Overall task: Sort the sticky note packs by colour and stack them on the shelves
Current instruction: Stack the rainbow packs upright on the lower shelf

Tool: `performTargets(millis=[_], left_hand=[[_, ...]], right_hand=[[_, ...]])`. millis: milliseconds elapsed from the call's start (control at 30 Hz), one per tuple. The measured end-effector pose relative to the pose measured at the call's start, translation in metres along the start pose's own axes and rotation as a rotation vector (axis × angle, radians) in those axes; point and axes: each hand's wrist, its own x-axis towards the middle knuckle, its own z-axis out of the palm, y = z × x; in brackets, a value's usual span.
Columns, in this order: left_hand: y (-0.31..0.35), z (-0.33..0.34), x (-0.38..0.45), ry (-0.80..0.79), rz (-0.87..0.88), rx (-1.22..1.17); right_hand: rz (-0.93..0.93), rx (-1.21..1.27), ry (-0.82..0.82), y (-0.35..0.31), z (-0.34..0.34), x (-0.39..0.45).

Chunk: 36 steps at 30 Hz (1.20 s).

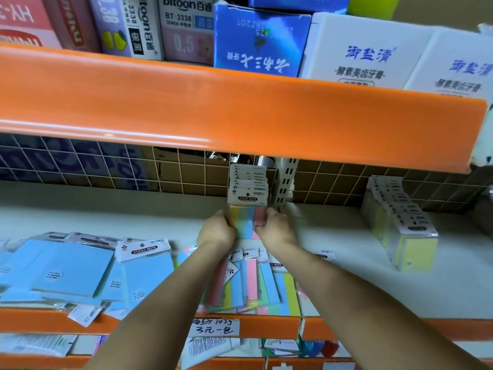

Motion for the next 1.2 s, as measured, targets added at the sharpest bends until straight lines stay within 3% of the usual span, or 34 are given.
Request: performTargets(millis=[700, 900, 1067, 1200], left_hand=[[0.011, -0.019, -0.011, -0.139, -0.016, 0.177], [0.017, -0.024, -0.031, -0.093, -0.056, 0.094], [0.022, -0.030, -0.052, -0.013, 0.067, 0.203], [0.026, -0.027, -0.067, -0.073, 0.170, 0.321]], right_hand=[[0.094, -0.001, -0.298, 0.007, -0.023, -0.004], [0.057, 0.070, -0.372, 0.005, -0.032, -0.023], [0.011, -0.034, -0.306, 0.005, -0.043, -0.043], [0.166, 0.004, -0.401, 0.009, -0.050, -0.052]])
